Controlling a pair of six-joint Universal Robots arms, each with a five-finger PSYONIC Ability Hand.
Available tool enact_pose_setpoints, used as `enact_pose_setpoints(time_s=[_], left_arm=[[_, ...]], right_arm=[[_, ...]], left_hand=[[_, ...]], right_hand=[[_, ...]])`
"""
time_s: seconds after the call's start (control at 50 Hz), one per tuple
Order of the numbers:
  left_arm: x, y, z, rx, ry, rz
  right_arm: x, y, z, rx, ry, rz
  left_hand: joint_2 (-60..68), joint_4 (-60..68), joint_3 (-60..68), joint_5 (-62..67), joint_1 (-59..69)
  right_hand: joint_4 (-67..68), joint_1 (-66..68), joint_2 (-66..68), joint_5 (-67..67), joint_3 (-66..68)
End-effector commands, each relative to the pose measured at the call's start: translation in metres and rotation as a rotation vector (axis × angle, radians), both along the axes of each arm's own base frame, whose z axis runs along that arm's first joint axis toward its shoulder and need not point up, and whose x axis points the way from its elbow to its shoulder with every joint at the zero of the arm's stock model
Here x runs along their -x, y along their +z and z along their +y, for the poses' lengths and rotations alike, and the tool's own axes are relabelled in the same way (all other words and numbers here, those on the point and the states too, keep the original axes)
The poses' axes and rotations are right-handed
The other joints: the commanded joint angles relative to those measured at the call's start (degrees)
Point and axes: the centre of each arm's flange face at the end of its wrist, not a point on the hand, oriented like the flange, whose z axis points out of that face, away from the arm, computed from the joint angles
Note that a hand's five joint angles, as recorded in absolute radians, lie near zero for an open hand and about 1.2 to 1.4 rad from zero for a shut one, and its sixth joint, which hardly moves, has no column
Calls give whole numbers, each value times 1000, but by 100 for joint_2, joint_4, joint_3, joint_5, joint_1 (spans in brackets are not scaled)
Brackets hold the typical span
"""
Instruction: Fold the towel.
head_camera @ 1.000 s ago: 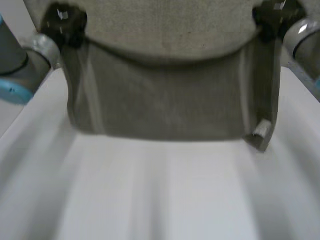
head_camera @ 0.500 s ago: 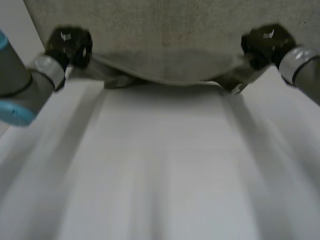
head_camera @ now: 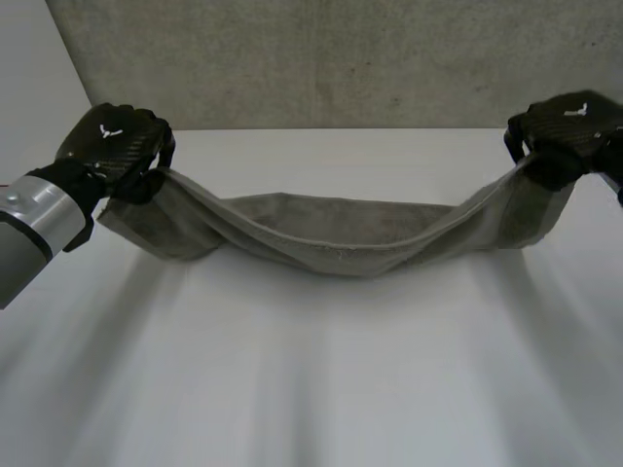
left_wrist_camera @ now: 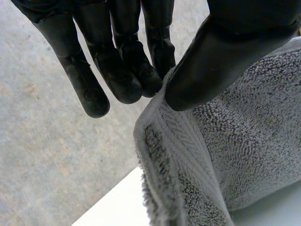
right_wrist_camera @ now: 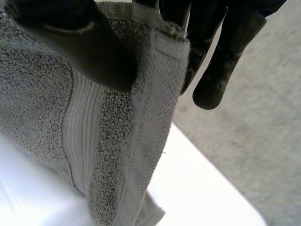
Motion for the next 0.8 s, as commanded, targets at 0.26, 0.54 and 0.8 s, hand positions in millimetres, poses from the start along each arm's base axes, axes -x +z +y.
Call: enact_pose_setpoints(time_s=[0.26,0.54,0.8], left_arm=[[46,-91,-109,13,-43,-172],[74,-118,-143,73,-33,-161],[82,-122,-145,84,-26,-161]], right_arm=[[-16,-89,-89,-68,-106,102],[-17,-125,-132,21,-221,57],[-23,-131,-139,33,-225,16]], left_hand=[[280,201,277,540,928],[280,201,277,540,928],[-6720,-6799,-6723,-6460,-6072]], right_hand=[[322,292,435,281,345],[322,292,435,281,345],[-5422,-5452,-5309,-5463,-5399]])
